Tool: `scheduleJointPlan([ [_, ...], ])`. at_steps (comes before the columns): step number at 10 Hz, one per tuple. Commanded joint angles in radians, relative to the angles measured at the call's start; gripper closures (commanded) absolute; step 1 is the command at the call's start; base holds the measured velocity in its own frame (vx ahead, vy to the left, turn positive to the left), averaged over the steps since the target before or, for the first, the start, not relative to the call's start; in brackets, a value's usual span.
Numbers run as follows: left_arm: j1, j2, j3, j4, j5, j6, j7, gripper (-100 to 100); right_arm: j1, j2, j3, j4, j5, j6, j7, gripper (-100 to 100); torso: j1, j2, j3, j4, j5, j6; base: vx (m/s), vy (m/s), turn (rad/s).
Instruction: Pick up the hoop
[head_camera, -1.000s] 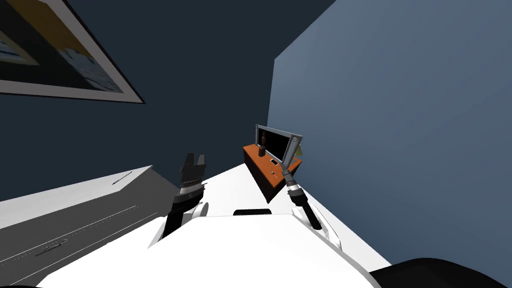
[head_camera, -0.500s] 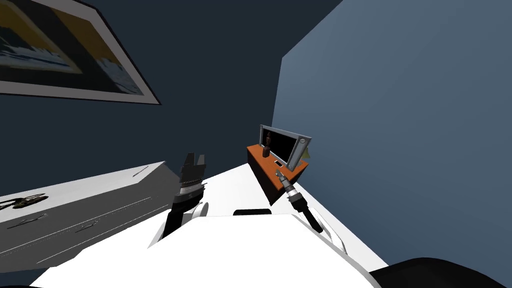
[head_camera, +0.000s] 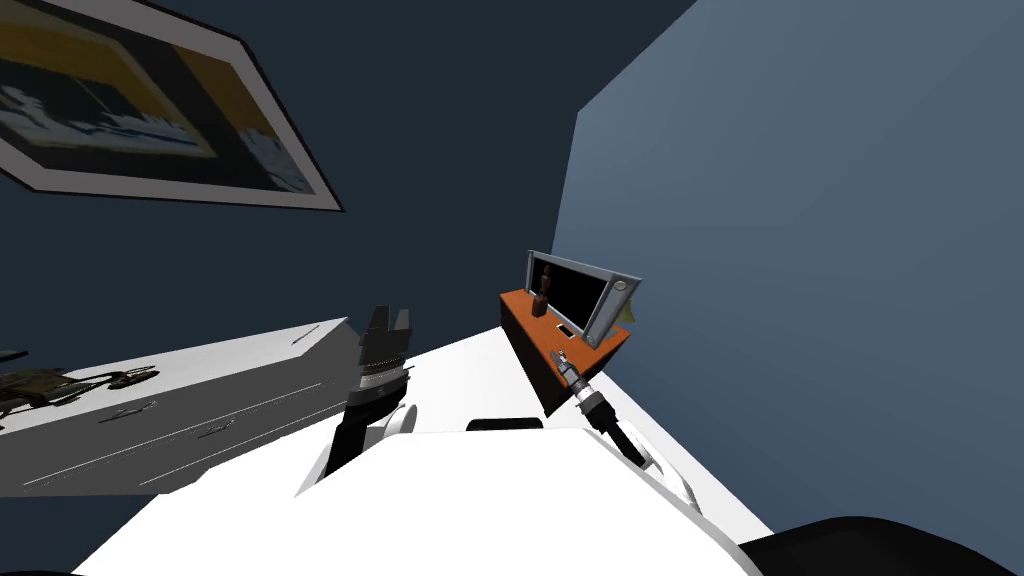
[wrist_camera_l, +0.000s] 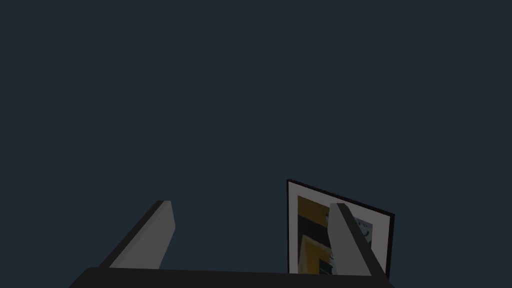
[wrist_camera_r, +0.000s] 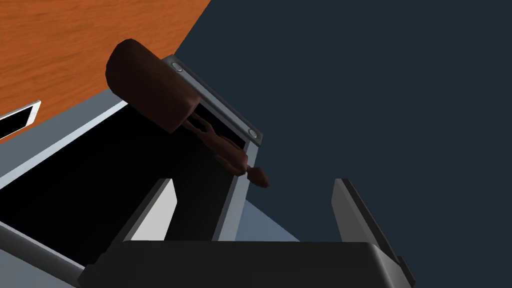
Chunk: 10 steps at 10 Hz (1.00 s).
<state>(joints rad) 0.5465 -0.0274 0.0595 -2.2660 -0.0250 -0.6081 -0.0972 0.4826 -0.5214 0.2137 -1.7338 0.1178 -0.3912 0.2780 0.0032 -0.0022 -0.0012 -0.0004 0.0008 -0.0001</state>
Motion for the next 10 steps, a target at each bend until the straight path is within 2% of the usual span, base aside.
scheduleJointPlan([
  [1,0.000,0.000,0.000,0.000,0.000,0.000,0.000,0,0.005,-0.016,0.016,0.036,0.011,0.009,0.013,-100,0.000,0.000,0.000,0.000,0.000,0.000,0.038,0.044,0.092],
  [3,0.000,0.000,0.000,0.000,0.000,0.000,0.000,0,0.004,-0.083,0.075,0.140,0.046,0.036,0.043,-100,0.000,-0.001,0.000,0.000,0.000,0.000,0.068,0.072,0.217],
  [4,0.000,0.000,0.000,0.000,0.000,0.000,0.000,0,0.003,-0.121,0.105,0.176,0.062,0.048,0.057,-100,0.002,-0.002,-0.001,0.000,0.000,0.000,0.100,0.090,0.240],
  [6,0.000,0.000,0.000,0.000,0.000,0.000,0.000,0,0.003,-0.137,0.105,0.208,0.062,0.048,0.057,-100,0.001,-0.003,-0.002,-0.001,0.000,0.001,0.060,0.035,0.046],
  [7,0.000,0.000,0.000,0.000,0.000,0.000,0.000,0,0.002,-0.175,0.135,0.243,0.078,0.059,0.070,-100,-0.001,0.000,0.000,0.000,0.000,0.001,0.037,0.032,0.181],
  [8,0.000,0.000,0.000,0.000,0.000,0.000,0.000,0,0.002,-0.175,0.135,0.267,0.078,0.059,0.070,-100,-0.001,0.000,0.000,0.000,0.000,0.000,0.044,0.027,0.087],
  [9,0.000,0.000,0.000,0.000,0.000,0.000,0.000,0,0.001,-0.211,0.165,0.300,0.092,0.068,0.082,-100,-0.001,0.000,0.000,0.000,0.000,0.001,0.081,0.042,0.163],
  [10,0.000,0.000,0.000,0.000,0.000,0.000,0.000,0,0.001,-0.211,0.165,0.320,0.092,0.068,0.082,-100,0.000,-0.001,-0.001,0.000,0.000,0.000,0.072,0.036,0.080],
])
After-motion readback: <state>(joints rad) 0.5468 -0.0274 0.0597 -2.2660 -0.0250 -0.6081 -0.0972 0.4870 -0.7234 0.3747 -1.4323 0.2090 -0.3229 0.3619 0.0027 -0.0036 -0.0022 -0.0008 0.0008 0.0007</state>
